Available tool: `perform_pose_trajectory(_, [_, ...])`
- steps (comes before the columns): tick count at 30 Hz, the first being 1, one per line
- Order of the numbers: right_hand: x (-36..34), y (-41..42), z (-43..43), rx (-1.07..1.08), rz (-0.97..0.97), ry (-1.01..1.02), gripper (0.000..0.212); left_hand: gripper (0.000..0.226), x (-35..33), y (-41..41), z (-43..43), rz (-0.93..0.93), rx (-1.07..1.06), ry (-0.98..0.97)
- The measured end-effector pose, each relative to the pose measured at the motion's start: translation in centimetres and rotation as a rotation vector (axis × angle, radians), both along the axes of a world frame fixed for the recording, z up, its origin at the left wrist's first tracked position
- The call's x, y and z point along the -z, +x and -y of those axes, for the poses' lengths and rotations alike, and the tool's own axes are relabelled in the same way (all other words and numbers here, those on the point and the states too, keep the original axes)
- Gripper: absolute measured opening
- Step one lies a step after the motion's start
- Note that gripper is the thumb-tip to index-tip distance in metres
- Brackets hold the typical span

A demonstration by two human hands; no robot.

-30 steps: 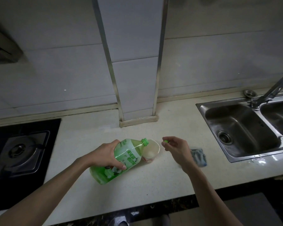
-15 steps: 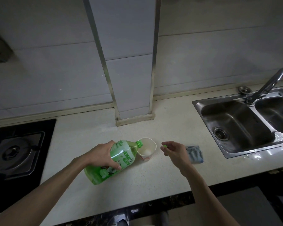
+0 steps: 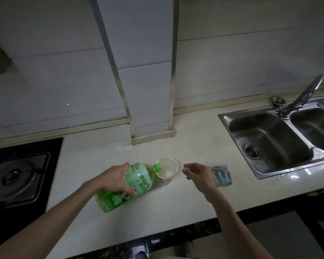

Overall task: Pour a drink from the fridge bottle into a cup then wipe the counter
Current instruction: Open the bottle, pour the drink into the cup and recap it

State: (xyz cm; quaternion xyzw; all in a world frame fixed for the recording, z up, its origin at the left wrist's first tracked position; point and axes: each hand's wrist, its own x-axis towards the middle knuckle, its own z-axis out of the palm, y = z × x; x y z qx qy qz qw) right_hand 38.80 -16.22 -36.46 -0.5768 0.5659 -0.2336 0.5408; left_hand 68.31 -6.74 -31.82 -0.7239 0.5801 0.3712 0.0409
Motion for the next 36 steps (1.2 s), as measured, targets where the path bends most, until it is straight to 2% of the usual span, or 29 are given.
perform_pose_trajectory(36, [1.2, -1.4, -0.6, -0.007, -0.063, -0.044, 0.026, 0.080, 0.1, -0.4, 0.6, 0.071, 0.025, 0.038])
